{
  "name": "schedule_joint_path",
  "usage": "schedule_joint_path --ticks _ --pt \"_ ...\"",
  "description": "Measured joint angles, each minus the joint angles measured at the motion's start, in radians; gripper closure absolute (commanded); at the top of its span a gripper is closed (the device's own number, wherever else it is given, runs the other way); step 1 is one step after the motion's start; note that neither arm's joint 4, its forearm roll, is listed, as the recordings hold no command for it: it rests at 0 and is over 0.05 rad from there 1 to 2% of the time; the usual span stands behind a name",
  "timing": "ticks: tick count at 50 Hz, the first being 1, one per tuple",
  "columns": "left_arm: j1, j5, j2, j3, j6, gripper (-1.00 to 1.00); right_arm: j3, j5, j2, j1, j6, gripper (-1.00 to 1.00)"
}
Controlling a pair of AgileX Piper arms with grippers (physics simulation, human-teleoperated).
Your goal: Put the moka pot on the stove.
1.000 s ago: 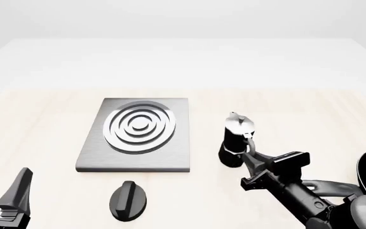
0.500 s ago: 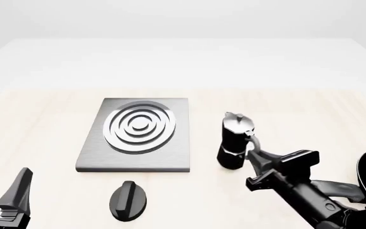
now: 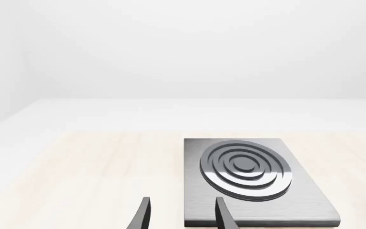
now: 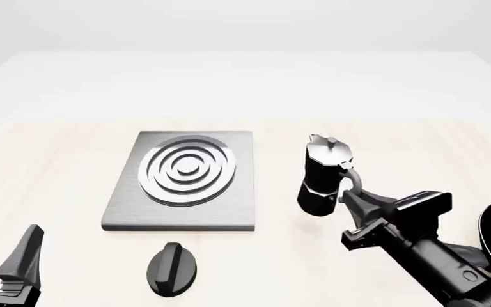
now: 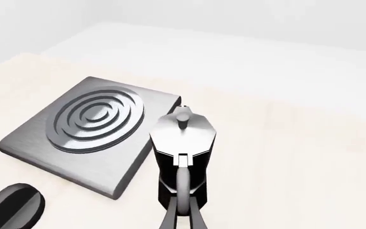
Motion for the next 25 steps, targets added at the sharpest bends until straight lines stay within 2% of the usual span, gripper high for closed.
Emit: schedule_joint_path --ticks 25 --pt "0.0 0.0 0.0 0.0 0.0 -1.0 -0.103 0.243 -0.208 0.004 -0.041 1.0"
